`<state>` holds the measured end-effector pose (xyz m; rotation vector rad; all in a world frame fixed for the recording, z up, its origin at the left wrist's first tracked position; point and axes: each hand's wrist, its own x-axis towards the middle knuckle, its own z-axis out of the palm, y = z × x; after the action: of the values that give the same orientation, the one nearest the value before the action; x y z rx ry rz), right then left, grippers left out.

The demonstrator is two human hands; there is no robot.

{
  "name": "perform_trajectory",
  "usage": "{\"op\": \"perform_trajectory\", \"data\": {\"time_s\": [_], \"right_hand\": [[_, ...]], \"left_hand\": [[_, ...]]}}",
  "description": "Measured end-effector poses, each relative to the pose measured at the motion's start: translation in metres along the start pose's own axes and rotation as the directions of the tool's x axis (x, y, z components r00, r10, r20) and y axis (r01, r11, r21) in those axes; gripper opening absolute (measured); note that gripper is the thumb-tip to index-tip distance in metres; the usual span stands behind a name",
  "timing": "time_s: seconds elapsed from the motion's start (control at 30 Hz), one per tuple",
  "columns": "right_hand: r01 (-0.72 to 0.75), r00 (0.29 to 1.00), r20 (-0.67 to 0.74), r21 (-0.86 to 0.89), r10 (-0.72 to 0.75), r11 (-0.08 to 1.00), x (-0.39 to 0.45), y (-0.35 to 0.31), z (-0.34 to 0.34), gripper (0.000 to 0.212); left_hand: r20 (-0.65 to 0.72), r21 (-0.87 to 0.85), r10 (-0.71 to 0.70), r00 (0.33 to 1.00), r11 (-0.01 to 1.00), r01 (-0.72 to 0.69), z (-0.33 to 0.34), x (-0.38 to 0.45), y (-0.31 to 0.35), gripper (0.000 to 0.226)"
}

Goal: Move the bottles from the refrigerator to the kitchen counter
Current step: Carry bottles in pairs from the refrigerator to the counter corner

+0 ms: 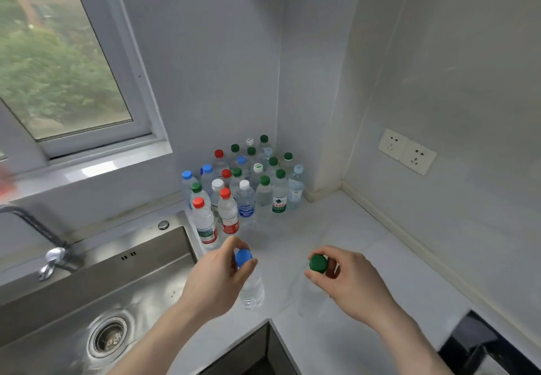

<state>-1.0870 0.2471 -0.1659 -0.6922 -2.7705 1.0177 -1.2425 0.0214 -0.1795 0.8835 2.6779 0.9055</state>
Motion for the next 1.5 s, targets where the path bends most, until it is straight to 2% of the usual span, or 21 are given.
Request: {"op": "perform_trajectory", "data": {"time_s": [0.27,0.5,0.73,1.0,1.27,1.5], "right_hand": [[-0.059,0.998,-0.036,0.015,0.059,0.998,0.053,-0.034,0.05,0.019],[-0.099,0.994,-0.034,-0.007,0.099,0.995,0.075,-0.045,0.073,0.016],[-0.142,0.989,0.022,-0.089,0.144,0.986,0.102,-0.047,0.087,0.02],[-0.143,0.988,0.046,-0.091,0.147,0.986,0.157,-0.054,0.11,0.019],[-0.093,0.994,0.049,-0.086,0.097,0.992,0.213,-0.067,0.137,0.023],[-0.049,0.992,0.107,-0.116,0.061,0.992,0.238,-0.081,0.159,0.022]], "left_hand": [[0.018,0.119,0.029,0.999,0.992,-0.03,-0.024,0.064,-0.072,0.021],[0.105,0.198,0.016,0.994,0.98,-0.037,-0.018,0.109,-0.105,0.023],[0.136,0.21,0.0,0.991,0.977,-0.028,-0.008,0.135,-0.122,0.025],[0.137,0.218,-0.002,0.991,0.975,-0.029,-0.001,0.161,-0.142,0.024],[0.121,0.229,-0.002,0.993,0.973,-0.026,-0.003,0.174,-0.154,0.026],[0.123,0.242,0.014,0.992,0.969,-0.043,-0.005,0.168,-0.151,0.024]]}}
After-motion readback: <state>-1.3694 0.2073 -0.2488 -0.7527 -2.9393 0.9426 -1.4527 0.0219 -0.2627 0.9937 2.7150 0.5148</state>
